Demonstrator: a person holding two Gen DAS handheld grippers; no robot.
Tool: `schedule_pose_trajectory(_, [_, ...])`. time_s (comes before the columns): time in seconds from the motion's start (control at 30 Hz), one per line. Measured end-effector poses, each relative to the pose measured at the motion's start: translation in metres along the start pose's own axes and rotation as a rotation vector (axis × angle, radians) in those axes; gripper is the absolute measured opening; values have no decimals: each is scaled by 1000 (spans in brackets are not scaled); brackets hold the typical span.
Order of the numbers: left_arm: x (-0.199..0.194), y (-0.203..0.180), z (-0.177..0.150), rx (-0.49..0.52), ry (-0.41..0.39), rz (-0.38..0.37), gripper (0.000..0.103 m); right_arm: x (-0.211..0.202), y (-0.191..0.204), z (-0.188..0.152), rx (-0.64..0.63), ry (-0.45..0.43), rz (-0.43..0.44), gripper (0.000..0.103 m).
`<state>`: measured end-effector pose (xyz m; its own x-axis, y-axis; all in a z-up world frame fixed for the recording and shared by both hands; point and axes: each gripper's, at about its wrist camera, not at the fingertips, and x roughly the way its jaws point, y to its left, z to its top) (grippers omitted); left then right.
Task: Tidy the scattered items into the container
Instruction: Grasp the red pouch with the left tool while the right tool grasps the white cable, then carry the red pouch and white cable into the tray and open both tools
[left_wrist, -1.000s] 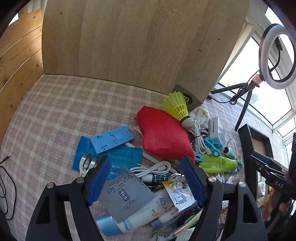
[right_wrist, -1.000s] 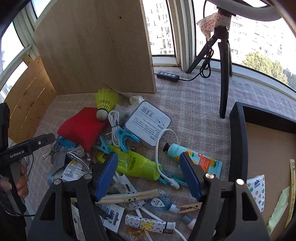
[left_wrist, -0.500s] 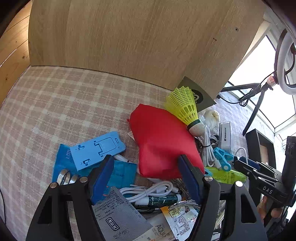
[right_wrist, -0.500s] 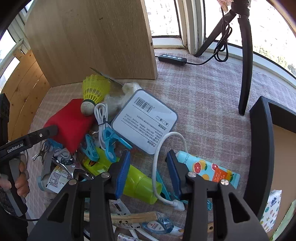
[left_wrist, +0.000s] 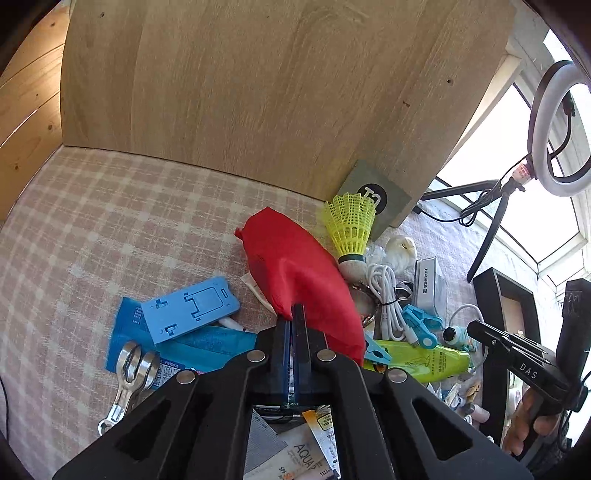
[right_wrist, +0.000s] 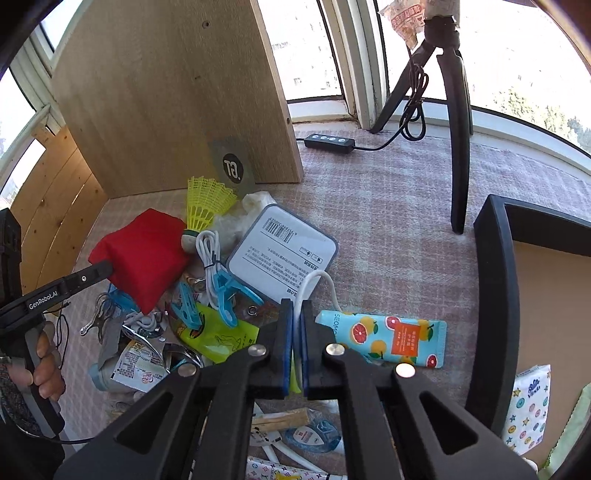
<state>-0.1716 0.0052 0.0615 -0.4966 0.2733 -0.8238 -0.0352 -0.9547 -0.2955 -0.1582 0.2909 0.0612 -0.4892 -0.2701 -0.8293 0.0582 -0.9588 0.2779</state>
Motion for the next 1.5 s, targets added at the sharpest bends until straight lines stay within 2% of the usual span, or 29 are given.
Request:
schedule_pose_trajectory(0.2, [-38, -11, 3, 33, -77, 2, 0, -28, 0, 1, 17, -56, 31, 4])
schedule_pose_trajectory(0.5, [-80, -30, 0, 75, -138, -22, 0, -72, 7, 3, 7, -144, 50, 4])
schedule_pose_trajectory(0.7, [-101, -60, -7, 127, -153, -60, 0, -104, -8, -1, 25, -187, 37, 4])
schedule_pose_trajectory(0.9, [-110, -106, -20, 180, -146, -117, 0, -144, -38, -16, 57, -234, -9, 4])
schedule_pose_trajectory(1.1, [-116, -170, -35, 261, -133, -183, 0, -187, -86, -38, 121, -281, -78, 4])
schedule_pose_trajectory(1.37, [-103, -258, -57, 349, -88, -287, 0, -225, -142, -62, 168, -287, -160, 4])
schedule_pose_trajectory(1.5, [-90, -300, -69, 391, -60, -312, 0, -233, -164, -67, 175, -283, -181, 4])
